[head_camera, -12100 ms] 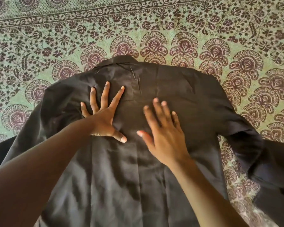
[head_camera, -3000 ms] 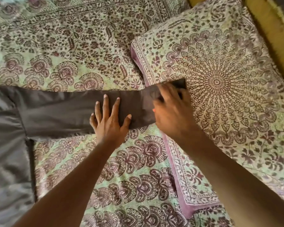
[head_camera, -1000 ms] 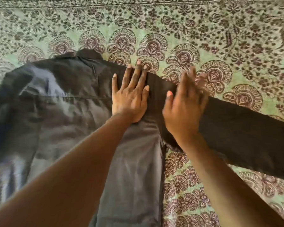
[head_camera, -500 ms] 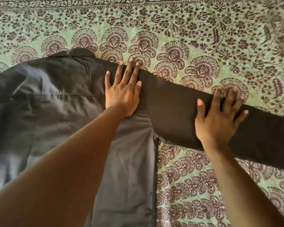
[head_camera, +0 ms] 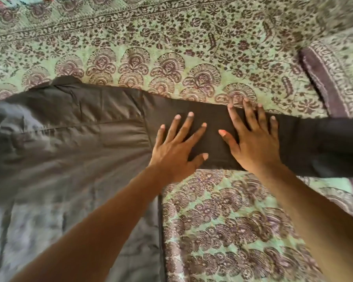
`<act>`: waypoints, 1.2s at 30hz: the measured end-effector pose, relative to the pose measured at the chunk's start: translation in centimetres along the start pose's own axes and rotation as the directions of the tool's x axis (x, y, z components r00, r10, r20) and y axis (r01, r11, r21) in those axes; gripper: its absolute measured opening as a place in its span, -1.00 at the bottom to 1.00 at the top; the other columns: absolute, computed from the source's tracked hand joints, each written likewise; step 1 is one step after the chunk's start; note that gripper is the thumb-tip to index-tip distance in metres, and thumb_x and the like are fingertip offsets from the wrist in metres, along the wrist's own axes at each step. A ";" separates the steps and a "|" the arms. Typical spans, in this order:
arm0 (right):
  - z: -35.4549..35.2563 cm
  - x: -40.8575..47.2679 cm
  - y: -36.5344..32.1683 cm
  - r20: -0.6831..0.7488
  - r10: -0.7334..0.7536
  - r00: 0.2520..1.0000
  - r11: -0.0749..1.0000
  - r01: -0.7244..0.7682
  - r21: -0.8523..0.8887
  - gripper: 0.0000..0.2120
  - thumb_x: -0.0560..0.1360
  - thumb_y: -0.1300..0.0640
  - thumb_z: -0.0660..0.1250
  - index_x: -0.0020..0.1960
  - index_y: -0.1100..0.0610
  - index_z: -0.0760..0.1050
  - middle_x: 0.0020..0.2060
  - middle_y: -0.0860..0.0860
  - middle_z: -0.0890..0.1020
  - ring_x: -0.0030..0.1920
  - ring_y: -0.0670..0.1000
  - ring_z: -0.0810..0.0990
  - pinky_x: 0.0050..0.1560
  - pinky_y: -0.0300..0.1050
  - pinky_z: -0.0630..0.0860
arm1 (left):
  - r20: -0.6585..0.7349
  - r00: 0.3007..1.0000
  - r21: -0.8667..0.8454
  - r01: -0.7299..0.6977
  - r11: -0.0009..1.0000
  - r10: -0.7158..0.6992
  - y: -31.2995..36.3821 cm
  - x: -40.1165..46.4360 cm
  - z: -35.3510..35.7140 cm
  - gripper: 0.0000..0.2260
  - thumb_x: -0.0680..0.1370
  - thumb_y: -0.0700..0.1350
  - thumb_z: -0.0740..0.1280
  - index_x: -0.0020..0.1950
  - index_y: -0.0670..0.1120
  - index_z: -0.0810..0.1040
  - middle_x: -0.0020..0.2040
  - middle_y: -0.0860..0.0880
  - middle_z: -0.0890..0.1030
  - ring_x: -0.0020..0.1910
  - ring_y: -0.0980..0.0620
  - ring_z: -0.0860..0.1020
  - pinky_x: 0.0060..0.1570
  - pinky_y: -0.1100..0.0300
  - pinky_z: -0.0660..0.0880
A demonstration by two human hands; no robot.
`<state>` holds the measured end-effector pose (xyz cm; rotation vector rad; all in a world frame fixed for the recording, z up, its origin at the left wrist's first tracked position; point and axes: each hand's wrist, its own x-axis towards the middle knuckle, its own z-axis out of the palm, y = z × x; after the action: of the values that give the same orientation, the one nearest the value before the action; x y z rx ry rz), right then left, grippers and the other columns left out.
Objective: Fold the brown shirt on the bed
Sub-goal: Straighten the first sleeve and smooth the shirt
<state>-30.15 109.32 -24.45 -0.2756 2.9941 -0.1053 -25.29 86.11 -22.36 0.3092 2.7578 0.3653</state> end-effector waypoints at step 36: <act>-6.6 -5.4 0.6 0.080 -0.515 0.853 0.855 0.519 -0.025 -0.36 0.69 -0.13 0.09 0.62 0.25 0.19 0.61 0.29 0.22 0.62 0.29 0.19 0.59 0.26 0.17 | -0.202 0.819 -0.136 0.520 0.843 -0.538 4.8 -16.3 7.4 -0.34 0.65 0.26 -0.05 0.72 0.05 0.01 0.73 -0.01 -0.07 0.70 -0.18 -0.03 0.58 -0.35 0.09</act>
<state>-25.87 111.35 -17.27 -1.0641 2.7676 -0.0767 -6.92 88.01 -22.76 -0.5572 2.8874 0.3696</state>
